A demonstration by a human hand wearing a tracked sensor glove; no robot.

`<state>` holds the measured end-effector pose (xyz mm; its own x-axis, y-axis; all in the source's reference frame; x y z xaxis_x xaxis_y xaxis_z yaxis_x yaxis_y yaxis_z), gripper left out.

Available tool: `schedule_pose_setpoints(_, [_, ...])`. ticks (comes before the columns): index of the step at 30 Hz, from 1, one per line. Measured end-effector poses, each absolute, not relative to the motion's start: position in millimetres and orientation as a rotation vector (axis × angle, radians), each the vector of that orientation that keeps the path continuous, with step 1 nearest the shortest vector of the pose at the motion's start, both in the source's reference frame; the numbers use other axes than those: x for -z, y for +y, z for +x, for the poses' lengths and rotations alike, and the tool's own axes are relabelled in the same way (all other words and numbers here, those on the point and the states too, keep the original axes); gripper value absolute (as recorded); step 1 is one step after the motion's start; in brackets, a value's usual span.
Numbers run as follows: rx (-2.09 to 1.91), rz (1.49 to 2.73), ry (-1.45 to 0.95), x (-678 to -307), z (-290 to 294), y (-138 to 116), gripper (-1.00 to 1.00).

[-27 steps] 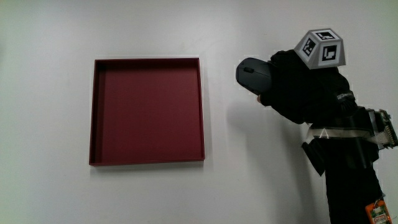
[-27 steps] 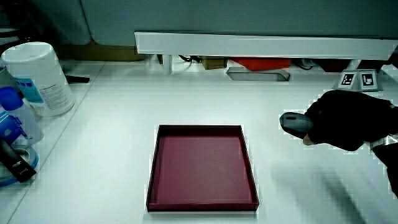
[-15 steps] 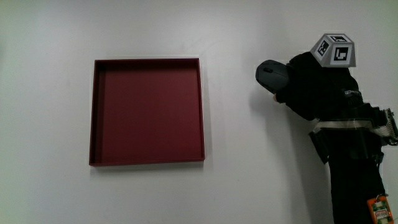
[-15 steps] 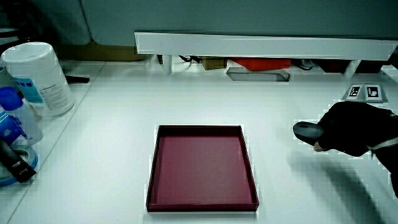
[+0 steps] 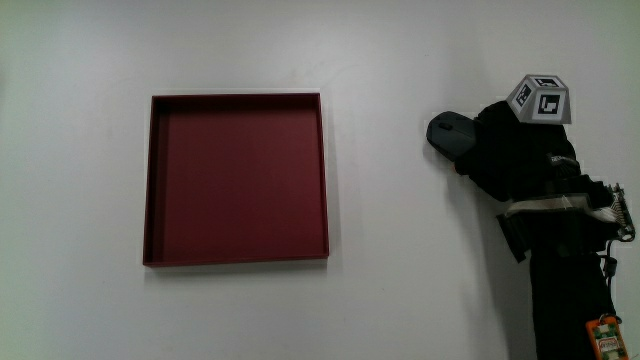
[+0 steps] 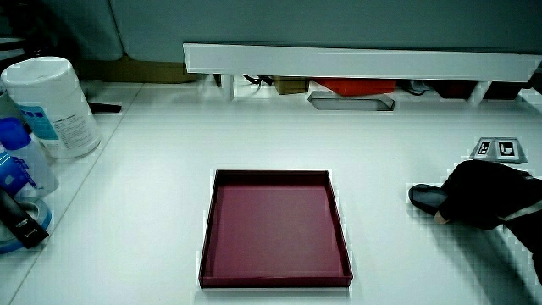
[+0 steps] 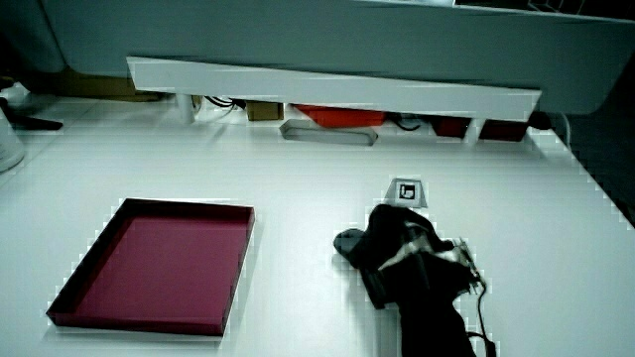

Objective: Place mouse on desk

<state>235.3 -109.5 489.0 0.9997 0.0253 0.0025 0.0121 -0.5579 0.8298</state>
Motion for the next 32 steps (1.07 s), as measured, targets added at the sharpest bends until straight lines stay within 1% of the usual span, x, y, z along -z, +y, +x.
schedule_pose_setpoints(2, [-0.011, 2.156, 0.031, -492.5, 235.7, -109.0, 0.0])
schedule_pose_setpoints(6, [-0.002, 2.181, 0.034, -495.2, 234.9, -106.6, 0.0])
schedule_pose_setpoints(9, [0.008, 2.154, 0.051, -503.3, 238.2, -105.6, 0.0])
schedule_pose_setpoints(13, [-0.03, 2.173, 0.004, -498.8, 233.7, -105.0, 0.0])
schedule_pose_setpoints(15, [0.0, 2.174, 0.025, -502.5, 233.2, -105.2, 0.0])
schedule_pose_setpoints(17, [-0.024, 2.196, 0.004, -500.2, 229.7, -104.8, 0.0])
schedule_pose_setpoints(20, [-0.018, 2.186, -0.018, -499.9, 221.1, -105.8, 0.0])
schedule_pose_setpoints(21, [-0.03, 2.218, -0.048, -495.2, 216.0, -105.4, 0.0])
schedule_pose_setpoints(23, [-0.111, 2.203, -0.12, -494.0, 206.1, -105.9, 0.0])
schedule_pose_setpoints(24, [-0.029, 2.201, -0.101, -494.6, 201.0, -106.5, 0.0])
schedule_pose_setpoints(26, [0.011, 2.222, -0.094, -491.2, 194.1, -107.2, 0.0])
schedule_pose_setpoints(29, [0.045, 2.196, -0.052, -498.7, 196.5, -104.0, 0.0])
schedule_pose_setpoints(32, [0.032, 2.173, -0.071, -492.9, 195.4, -98.2, -0.37])
